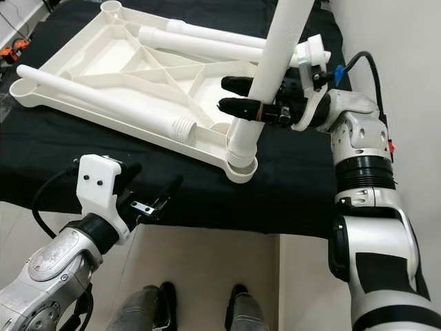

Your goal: Building children table

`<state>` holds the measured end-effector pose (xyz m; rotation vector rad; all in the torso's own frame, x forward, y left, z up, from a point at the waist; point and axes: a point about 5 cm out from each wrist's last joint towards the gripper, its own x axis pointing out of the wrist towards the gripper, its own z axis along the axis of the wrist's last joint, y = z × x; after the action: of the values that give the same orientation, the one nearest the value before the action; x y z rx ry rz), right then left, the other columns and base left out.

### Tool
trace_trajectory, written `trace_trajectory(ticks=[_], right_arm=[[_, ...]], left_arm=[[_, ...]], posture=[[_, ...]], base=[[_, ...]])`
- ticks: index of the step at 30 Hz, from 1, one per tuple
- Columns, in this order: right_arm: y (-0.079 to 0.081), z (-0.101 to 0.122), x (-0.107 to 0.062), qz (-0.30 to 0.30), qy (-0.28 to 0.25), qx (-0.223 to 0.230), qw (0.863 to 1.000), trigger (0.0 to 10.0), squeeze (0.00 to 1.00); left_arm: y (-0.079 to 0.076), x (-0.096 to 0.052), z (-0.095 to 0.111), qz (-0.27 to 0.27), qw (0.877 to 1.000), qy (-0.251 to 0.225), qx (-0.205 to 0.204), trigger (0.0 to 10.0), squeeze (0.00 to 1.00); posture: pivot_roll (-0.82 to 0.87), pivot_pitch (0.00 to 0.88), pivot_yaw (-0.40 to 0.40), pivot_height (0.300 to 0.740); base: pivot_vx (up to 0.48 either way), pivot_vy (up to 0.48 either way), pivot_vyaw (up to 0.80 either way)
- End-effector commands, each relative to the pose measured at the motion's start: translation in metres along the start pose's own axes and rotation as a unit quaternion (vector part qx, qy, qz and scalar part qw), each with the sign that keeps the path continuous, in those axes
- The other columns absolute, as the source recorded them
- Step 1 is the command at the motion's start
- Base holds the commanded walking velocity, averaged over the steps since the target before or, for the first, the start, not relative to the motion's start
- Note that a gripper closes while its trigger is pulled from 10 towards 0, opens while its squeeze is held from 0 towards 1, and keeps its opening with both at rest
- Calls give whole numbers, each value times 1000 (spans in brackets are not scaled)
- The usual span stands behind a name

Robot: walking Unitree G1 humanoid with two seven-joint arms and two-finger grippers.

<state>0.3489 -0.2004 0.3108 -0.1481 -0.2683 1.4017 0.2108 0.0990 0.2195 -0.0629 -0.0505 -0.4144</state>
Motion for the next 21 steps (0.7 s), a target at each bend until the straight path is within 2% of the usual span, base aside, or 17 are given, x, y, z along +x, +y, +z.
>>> trace_trajectory(ticks=[1,5,15,21], right_arm=[[5,-3,-4,18,4,4,1000,10000,0],[9,-9,-5,19,9,12,1000,10000,0],[8,4,-5,23,-3,4,1000,10000,0],[11,-1,-6,24,7,4,1000,10000,0]], left_arm=[[1,-2,-5,-2,1000,16,-3,10000,0],[1,-2,-5,-3,1000,18,-2,10000,0],[2,-3,-6,-3,1000,22,-2,10000,0],[0,-2,-5,-9,1000,20,-1,10000,0]], posture=[[103,314,3,740],[109,316,5,740],[108,308,12,740],[112,298,14,740]], base=[[0,0,0],[0,0,0],[0,0,0],[0,0,0]])
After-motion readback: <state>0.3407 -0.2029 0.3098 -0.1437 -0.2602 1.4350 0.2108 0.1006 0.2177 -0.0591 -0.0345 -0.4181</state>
